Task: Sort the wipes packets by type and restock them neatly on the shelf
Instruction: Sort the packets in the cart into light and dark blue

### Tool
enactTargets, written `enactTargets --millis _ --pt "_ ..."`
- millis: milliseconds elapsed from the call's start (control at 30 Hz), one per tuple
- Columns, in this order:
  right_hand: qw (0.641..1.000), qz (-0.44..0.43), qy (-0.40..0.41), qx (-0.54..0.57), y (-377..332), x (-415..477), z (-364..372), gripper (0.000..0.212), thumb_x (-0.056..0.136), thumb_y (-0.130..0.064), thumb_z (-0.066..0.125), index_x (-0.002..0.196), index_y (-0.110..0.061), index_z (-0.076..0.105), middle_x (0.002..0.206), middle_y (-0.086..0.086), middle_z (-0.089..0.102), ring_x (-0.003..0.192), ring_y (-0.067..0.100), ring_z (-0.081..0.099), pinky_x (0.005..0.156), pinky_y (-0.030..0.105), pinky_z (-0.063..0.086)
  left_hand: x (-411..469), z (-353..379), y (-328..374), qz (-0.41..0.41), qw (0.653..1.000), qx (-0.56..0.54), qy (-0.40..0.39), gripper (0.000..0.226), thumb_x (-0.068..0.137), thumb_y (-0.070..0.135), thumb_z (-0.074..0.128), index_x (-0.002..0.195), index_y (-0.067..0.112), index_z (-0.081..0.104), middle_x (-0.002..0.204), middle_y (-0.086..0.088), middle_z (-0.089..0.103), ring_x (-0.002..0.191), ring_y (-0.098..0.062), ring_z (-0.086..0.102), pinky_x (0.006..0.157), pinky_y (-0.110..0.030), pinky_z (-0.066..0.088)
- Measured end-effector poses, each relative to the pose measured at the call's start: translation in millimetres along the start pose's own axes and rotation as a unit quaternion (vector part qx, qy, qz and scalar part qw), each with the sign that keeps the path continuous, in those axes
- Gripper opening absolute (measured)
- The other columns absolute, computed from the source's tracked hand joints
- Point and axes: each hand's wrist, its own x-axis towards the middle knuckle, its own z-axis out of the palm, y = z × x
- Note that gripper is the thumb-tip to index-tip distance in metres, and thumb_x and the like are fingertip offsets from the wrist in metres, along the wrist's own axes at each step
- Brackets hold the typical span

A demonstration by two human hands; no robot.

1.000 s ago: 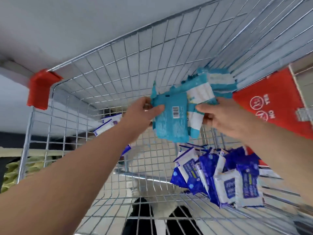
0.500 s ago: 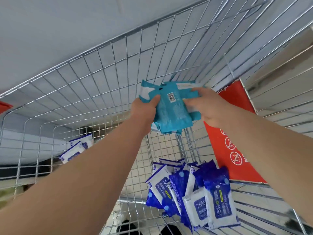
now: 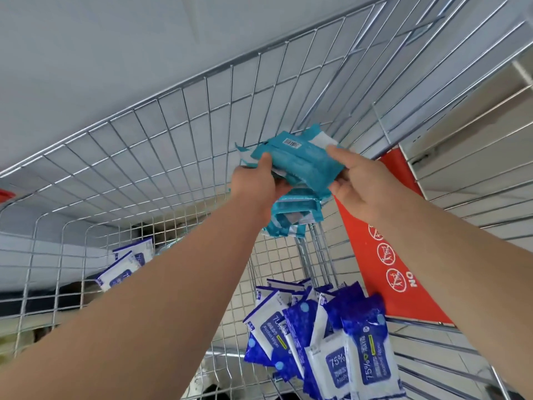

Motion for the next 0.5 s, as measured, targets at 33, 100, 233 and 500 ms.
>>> enactTargets --millis 33,100,233,500 --pt "0.998 0.009 -0.001 -0.055 1 0 -1 0.016 0.091 -0.007 0.059 0.107 -0.006 0.060 0.094 0.008 0.069 0.076 0.015 0.069 0.057 0.024 0.057 1 -2 1 -0.009 1.000 0.014 -0.001 0.023 0.098 0.021 0.054 0.110 0.002 0.055 0.092 -0.014 0.069 0.066 -0.023 0.071 0.061 -0.034 0.061" --pt "0.986 0.026 -0.006 -0.164 4 0 -4 0.019 0.091 -0.002 0.057 0.108 -0.009 0.057 0.090 0.007 0.068 0.071 0.015 0.070 0.055 0.027 0.058 4 -9 1 -0.023 0.998 0.059 0.003 0.026 0.098 0.026 0.052 0.115 0.005 0.053 0.100 -0.016 0.067 0.073 -0.024 0.071 0.060 -0.034 0.061" --pt "0.991 -0.005 0.042 -0.130 5 4 -6 0.014 0.089 0.007 0.057 0.091 -0.007 0.056 0.086 0.007 0.065 0.057 0.011 0.068 0.045 0.022 0.053 0 -28 3 0.026 0.993 0.112 0.006 0.012 0.099 0.021 0.051 0.095 0.010 0.055 0.104 -0.017 0.069 0.083 -0.025 0.073 0.072 -0.034 0.061" --pt "0.947 -0.161 0.142 -0.238 17 18 -1 0.012 0.077 -0.003 0.066 0.086 -0.010 0.061 0.091 0.010 0.066 0.089 0.029 0.068 0.080 0.044 0.057 -46 -66 21 0.172 0.981 0.006 0.093 0.011 0.097 0.010 0.041 0.093 0.010 0.051 0.096 -0.012 0.071 0.080 -0.024 0.074 0.071 -0.033 0.060"
